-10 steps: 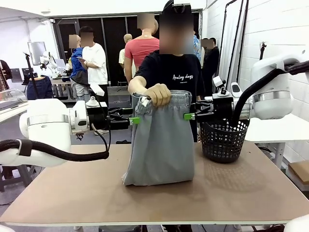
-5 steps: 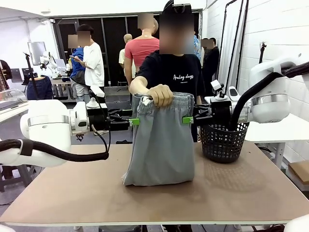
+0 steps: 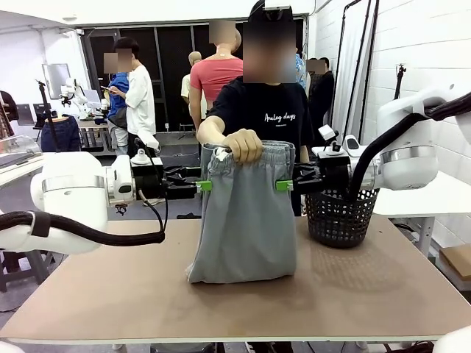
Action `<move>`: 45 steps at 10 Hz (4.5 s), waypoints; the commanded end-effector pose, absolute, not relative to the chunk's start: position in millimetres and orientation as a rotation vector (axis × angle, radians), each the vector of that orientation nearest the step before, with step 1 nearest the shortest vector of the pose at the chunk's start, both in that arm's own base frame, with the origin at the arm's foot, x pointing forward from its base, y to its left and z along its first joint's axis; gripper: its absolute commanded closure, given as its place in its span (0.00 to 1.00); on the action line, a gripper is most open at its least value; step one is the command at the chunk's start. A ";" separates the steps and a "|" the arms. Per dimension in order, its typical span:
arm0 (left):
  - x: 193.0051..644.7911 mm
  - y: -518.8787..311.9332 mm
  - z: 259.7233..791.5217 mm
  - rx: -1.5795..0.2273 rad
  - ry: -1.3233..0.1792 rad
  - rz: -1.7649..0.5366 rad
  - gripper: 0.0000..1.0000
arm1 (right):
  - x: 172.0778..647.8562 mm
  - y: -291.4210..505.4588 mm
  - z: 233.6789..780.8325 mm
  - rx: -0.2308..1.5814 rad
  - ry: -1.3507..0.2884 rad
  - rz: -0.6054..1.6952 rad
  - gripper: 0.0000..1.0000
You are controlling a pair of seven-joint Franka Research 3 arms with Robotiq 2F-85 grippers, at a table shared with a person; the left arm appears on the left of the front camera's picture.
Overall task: Fold the training pants.
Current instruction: Release the ends of the Training pants and then grab the overlapped ends.
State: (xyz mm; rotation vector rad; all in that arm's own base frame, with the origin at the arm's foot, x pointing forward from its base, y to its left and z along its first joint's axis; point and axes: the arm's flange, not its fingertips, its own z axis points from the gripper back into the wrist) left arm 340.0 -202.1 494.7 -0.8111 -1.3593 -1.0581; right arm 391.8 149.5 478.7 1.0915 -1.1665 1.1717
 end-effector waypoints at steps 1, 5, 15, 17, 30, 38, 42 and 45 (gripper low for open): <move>351.0 -201.8 489.8 -0.833 -1.343 -1.132 0.02 | 393.0 155.4 482.5 1.151 -1.118 1.180 0.00; 366.0 -204.4 493.1 -0.842 -1.343 -1.183 0.02 | 387.9 170.1 480.4 1.209 -1.052 1.206 0.00; 362.6 -233.7 492.6 -0.989 -1.273 -1.279 0.02 | 401.1 187.4 482.0 1.240 -1.071 1.241 0.00; 359.7 -230.4 490.1 -1.046 -1.227 -1.290 0.02 | 401.7 187.5 482.0 1.238 -1.070 1.250 0.00; 381.3 -255.1 471.3 -0.949 -1.264 -1.146 0.30 | 417.0 191.8 463.5 1.143 -1.130 1.279 0.18; 384.0 -252.7 471.4 -1.015 -1.257 -1.134 1.00 | 412.8 191.4 471.5 1.271 -1.094 1.254 1.00; 386.3 -250.4 471.3 -1.029 -1.243 -1.142 1.00 | 420.1 194.0 472.6 1.249 -1.060 1.257 1.00; 381.4 -249.1 468.9 -1.003 -1.247 -1.128 1.00 | 411.2 188.2 463.2 1.233 -1.080 1.266 1.00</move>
